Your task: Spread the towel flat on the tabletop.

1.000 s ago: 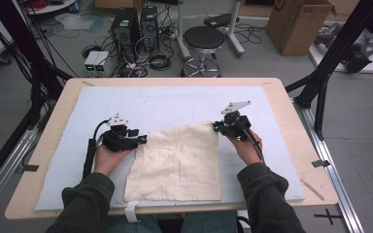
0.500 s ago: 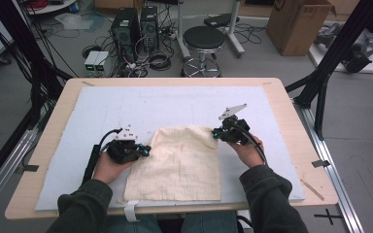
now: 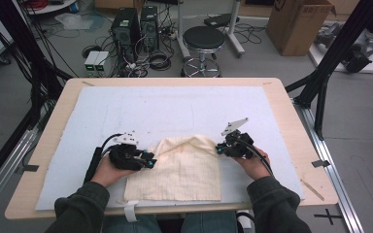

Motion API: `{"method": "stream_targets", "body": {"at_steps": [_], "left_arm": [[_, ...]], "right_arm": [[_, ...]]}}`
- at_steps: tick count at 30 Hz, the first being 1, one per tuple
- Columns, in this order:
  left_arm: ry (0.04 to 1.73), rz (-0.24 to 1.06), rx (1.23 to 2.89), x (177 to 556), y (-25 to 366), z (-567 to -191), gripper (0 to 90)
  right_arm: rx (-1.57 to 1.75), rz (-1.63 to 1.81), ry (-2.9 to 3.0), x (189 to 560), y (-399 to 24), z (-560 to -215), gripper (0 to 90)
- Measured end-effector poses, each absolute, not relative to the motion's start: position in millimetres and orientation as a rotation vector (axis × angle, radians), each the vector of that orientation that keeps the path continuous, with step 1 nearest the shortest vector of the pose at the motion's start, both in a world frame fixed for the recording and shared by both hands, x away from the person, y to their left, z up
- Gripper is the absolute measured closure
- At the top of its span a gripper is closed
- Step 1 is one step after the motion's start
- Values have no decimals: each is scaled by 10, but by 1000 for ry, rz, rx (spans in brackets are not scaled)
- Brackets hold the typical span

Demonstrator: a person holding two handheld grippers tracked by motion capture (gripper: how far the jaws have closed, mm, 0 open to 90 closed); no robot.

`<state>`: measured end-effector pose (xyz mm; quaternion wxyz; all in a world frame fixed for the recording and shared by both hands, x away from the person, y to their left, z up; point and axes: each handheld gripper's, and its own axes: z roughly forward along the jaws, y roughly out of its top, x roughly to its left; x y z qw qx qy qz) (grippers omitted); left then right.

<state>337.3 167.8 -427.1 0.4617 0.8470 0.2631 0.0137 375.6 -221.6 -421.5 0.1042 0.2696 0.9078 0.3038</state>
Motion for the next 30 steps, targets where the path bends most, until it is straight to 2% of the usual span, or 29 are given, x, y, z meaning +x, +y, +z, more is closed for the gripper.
{"method": "stream_targets", "body": {"at_steps": [4,12,21,27,30], "left_arm": [[713,48,1995,3446,1793,-4219,637],[835,130,1931,3667,1888,-4109,637],[972,204,1858,4005,1831,-4163,708],[1001,152,1914,4134,1725,-4262,805],[920,112,2064,4073,1626,-4302,806]], "right_arm": [[803,902,2668,3735,-2257,-4224,837],[796,893,2655,3704,-2308,-4215,837],[768,887,2655,3666,-2324,-4198,837],[774,894,2654,3683,-2341,-4213,836],[779,898,2647,3691,-2346,-4212,836]]}}
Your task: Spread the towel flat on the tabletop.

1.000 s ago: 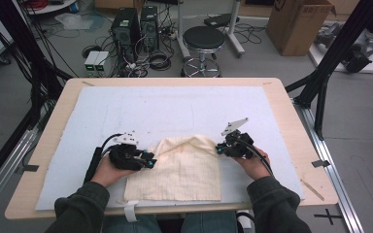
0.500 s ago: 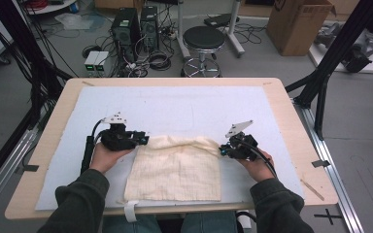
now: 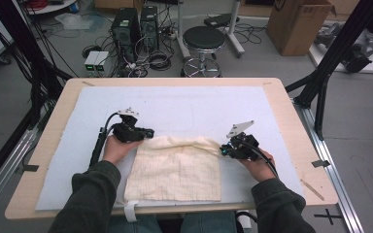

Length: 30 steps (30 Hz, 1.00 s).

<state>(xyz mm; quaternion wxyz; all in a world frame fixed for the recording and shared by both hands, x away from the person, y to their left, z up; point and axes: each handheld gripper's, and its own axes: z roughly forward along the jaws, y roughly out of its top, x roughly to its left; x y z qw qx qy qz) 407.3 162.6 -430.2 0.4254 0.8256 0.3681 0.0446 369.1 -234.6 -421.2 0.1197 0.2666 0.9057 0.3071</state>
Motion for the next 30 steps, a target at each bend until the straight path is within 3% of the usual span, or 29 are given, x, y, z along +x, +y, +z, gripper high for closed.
{"method": "stream_targets", "body": {"at_steps": [7,12,14,19,21,30], "left_arm": [[790,77,2216,3835,1466,-4305,772],[831,220,2238,3797,1388,-4285,613],[823,224,2252,3797,1384,-4298,627],[793,232,2267,3769,1351,-4306,806],[772,304,2290,3743,1336,-4289,885],[836,398,2124,3769,1608,-4081,898]], "right_arm": [[794,923,2628,3717,-2405,-4193,837],[805,944,2625,3733,-2410,-4192,837],[809,954,2618,3737,-2412,-4187,837],[808,967,2617,3760,-2401,-4184,837],[798,971,2615,3769,-2384,-4163,837],[742,1038,2588,3833,-2292,-3940,838]]}}
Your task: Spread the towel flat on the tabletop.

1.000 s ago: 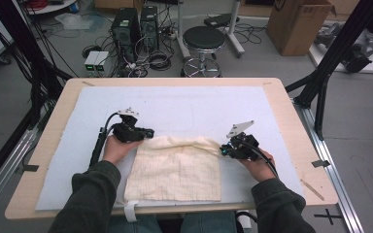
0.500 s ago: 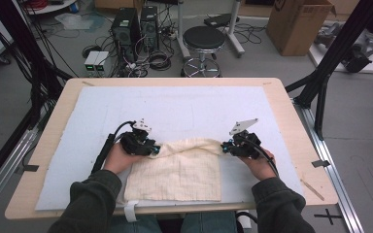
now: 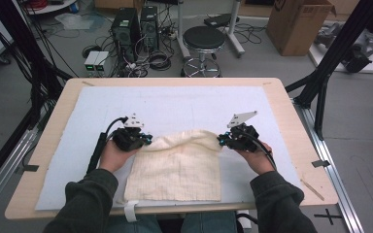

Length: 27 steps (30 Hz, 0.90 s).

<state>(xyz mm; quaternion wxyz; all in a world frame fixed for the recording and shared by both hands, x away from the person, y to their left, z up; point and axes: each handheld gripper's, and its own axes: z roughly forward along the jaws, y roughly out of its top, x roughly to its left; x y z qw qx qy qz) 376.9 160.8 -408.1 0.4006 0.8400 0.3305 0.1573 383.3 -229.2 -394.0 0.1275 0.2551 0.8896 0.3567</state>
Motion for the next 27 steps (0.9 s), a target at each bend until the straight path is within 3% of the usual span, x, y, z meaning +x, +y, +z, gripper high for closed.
{"method": "stream_targets", "body": {"at_steps": [4,7,9,10,16,23,27], "left_arm": [[910,504,2059,3941,1682,-4041,898],[1031,574,1944,4213,1719,-4000,890],[1101,581,1891,4317,1745,-4013,719],[1104,553,1881,4331,1768,-4029,715],[1017,475,1939,4179,1815,-4103,695],[927,426,1976,3891,1840,-4129,641],[952,432,1961,3949,1807,-4190,628]], "right_arm": [[728,1019,2569,4011,-2221,-3861,840],[805,1016,2525,4374,-2149,-3783,831],[910,1013,2452,4579,-2136,-3750,655],[952,1045,2439,4674,-2146,-3744,660],[950,1040,2470,4625,-2142,-3803,635],[878,1051,2510,4313,-2128,-3846,621],[976,1011,2496,4473,-2200,-3964,622]]}}
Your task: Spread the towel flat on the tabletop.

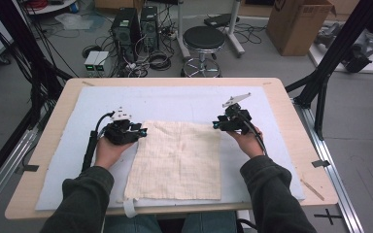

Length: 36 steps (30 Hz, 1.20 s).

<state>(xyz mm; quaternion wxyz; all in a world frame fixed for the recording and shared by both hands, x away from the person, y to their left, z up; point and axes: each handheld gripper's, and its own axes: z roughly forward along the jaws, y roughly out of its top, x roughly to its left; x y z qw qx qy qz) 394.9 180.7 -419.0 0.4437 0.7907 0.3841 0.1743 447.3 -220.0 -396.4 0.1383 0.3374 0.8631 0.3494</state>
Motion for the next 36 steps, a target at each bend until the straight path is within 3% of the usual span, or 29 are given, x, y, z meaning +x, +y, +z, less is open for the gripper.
{"method": "stream_targets", "body": {"at_steps": [6,8,10,14,19,27,32,36], "left_arm": [[1082,414,1990,4165,1729,-4432,538],[1090,428,1988,4189,1716,-4467,541],[1101,460,1997,4198,1710,-4462,619],[1071,472,2011,4197,1697,-4458,857],[1096,517,2011,4204,1723,-4448,875],[1155,557,1942,4260,1847,-4430,873],[1156,519,1907,4258,1915,-4405,722],[1121,474,1885,4214,1950,-4332,661]], "right_arm": [[1025,887,2592,4680,-2153,-4274,616],[1027,918,2599,4699,-2146,-4289,698],[986,930,2622,4698,-2118,-4292,823],[926,891,2611,4722,-2041,-4279,853],[962,850,2557,4855,-1995,-4229,855],[994,847,2539,5020,-1879,-4177,847],[1037,878,2552,5024,-1915,-4195,718],[1058,992,2517,4976,-1981,-4085,634]]}}
